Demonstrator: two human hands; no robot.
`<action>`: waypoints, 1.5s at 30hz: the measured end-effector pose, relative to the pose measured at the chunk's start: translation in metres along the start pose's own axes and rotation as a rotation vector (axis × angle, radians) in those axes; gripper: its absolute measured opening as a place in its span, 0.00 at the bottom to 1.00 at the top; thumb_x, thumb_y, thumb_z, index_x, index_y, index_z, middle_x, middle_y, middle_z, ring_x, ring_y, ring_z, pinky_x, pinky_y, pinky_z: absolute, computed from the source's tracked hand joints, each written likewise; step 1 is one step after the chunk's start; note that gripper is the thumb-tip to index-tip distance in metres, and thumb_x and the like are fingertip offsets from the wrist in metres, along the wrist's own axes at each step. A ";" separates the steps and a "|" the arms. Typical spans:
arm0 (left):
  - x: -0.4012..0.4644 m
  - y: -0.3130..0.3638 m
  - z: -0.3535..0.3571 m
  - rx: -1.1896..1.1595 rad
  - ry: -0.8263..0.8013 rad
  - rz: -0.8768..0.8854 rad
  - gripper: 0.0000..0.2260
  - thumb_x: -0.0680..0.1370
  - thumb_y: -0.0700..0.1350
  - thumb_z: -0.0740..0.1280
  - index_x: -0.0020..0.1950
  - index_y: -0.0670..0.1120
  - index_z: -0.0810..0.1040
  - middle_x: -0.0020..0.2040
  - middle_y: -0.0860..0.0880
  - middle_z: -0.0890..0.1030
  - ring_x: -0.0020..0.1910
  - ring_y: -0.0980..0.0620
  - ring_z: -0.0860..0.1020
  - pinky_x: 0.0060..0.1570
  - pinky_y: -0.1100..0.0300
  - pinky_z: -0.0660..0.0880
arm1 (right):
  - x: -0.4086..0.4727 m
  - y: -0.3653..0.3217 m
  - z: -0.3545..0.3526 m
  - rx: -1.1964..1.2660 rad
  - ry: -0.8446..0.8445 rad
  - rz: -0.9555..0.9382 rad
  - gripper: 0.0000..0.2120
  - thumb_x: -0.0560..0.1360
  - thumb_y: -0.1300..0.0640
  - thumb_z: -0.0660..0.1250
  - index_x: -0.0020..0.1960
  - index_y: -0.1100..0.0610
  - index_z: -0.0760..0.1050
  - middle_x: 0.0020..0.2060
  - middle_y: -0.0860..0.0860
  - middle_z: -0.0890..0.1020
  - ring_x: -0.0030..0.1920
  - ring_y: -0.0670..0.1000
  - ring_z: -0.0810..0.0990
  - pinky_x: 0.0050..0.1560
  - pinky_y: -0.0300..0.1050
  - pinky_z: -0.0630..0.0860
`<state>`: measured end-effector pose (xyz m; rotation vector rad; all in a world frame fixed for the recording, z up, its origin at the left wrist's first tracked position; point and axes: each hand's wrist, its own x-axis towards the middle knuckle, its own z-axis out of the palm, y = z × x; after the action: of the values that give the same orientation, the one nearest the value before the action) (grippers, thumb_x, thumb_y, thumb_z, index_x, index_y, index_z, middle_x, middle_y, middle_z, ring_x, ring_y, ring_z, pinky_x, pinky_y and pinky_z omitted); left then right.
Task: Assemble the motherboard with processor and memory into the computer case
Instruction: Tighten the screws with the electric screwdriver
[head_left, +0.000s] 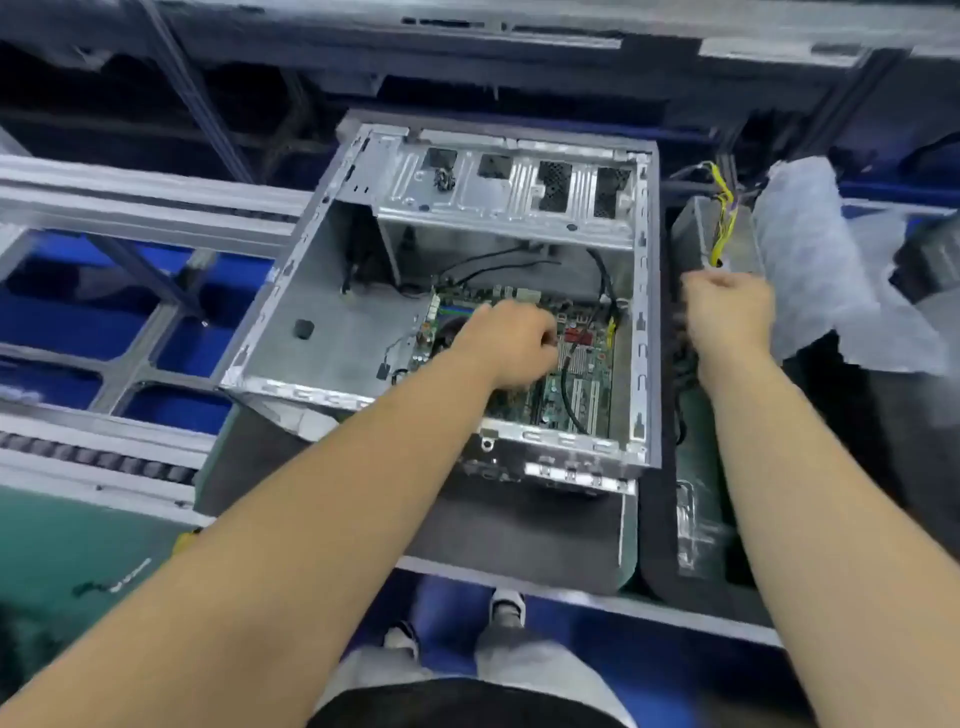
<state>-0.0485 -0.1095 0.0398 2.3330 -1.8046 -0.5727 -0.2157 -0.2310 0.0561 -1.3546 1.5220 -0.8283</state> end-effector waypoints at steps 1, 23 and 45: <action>0.000 -0.001 0.000 -0.028 0.024 -0.003 0.07 0.78 0.47 0.62 0.47 0.48 0.79 0.49 0.49 0.81 0.51 0.46 0.76 0.56 0.49 0.73 | -0.010 -0.015 -0.001 -0.024 0.029 -0.063 0.11 0.72 0.61 0.60 0.43 0.69 0.75 0.36 0.56 0.70 0.40 0.52 0.66 0.39 0.49 0.63; -0.317 -0.259 0.022 -0.022 0.762 -0.715 0.12 0.75 0.46 0.58 0.55 0.48 0.77 0.51 0.47 0.78 0.50 0.43 0.75 0.42 0.51 0.69 | -0.405 -0.019 0.301 -0.403 -0.839 -1.072 0.13 0.80 0.59 0.60 0.59 0.56 0.80 0.56 0.54 0.78 0.58 0.52 0.73 0.55 0.36 0.65; -0.507 -0.352 0.166 -1.107 0.627 -1.514 0.16 0.77 0.47 0.66 0.60 0.37 0.77 0.58 0.37 0.80 0.56 0.37 0.79 0.54 0.48 0.78 | -0.584 0.129 0.393 -0.646 -1.480 -0.218 0.19 0.80 0.63 0.57 0.69 0.56 0.74 0.58 0.54 0.80 0.56 0.55 0.80 0.57 0.57 0.81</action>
<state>0.0999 0.4901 -0.1226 2.0581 0.6789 -0.5555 0.0922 0.3970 -0.0922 -1.8857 0.3980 0.6362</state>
